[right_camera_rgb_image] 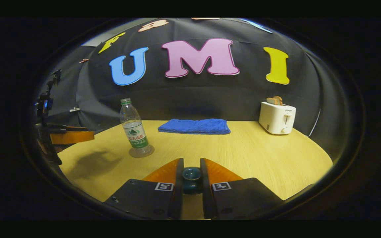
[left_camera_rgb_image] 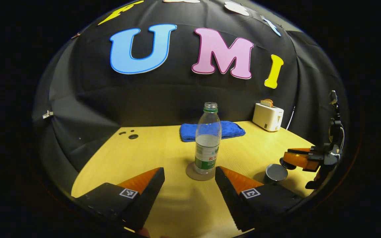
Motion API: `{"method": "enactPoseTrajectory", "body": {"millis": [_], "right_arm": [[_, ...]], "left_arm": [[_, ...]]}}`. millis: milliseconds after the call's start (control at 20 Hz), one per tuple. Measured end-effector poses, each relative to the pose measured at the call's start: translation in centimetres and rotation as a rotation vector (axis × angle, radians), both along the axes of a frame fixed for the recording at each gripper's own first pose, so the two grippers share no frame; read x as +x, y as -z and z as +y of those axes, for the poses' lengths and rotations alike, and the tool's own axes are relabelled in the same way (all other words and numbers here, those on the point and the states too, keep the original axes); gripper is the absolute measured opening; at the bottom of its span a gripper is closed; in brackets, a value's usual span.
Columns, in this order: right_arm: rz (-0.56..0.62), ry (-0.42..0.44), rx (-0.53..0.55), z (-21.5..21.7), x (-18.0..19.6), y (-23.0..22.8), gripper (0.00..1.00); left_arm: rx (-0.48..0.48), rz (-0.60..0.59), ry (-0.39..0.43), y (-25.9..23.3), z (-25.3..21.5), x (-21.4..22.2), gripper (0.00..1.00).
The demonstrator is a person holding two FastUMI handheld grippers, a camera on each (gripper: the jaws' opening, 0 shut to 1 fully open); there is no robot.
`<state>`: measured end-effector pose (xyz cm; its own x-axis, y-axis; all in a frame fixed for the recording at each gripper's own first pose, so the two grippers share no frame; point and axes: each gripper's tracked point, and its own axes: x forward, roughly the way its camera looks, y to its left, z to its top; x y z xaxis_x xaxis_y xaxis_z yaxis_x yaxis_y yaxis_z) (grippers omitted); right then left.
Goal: Open the teacup lid with one hand, grasp the water bottle and pour water into the teacup with the other hand; after pouring, place the water bottle on the coaster and then close the teacup lid.
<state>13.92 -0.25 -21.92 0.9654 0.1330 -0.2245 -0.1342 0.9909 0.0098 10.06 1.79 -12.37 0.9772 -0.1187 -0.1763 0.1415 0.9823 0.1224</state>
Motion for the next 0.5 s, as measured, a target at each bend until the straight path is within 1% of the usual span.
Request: {"method": "enactPoseTrajectory", "body": {"millis": [200, 350, 450, 500], "right_arm": [[0.015, -0.030, -0.009, 1.6, 0.5, 1.3, 0.28], [0.027, -0.042, -0.025, 2.2, 0.4, 2.0, 0.28], [0.032, -0.046, -0.056, 2.1, 0.3, 2.7, 0.28], [0.037, -0.051, -0.067, 2.1, 0.3, 2.9, 0.33]], "left_arm": [[-0.022, 0.027, -0.002, 0.4, 0.2, -2.4, 0.98], [-0.031, 0.037, 0.003, 0.9, -0.1, -2.8, 0.98], [-0.034, 0.050, 0.023, 1.4, -0.7, -2.8, 0.98], [-0.030, 0.052, 0.024, 1.5, -0.6, -2.6, 0.98]]}}
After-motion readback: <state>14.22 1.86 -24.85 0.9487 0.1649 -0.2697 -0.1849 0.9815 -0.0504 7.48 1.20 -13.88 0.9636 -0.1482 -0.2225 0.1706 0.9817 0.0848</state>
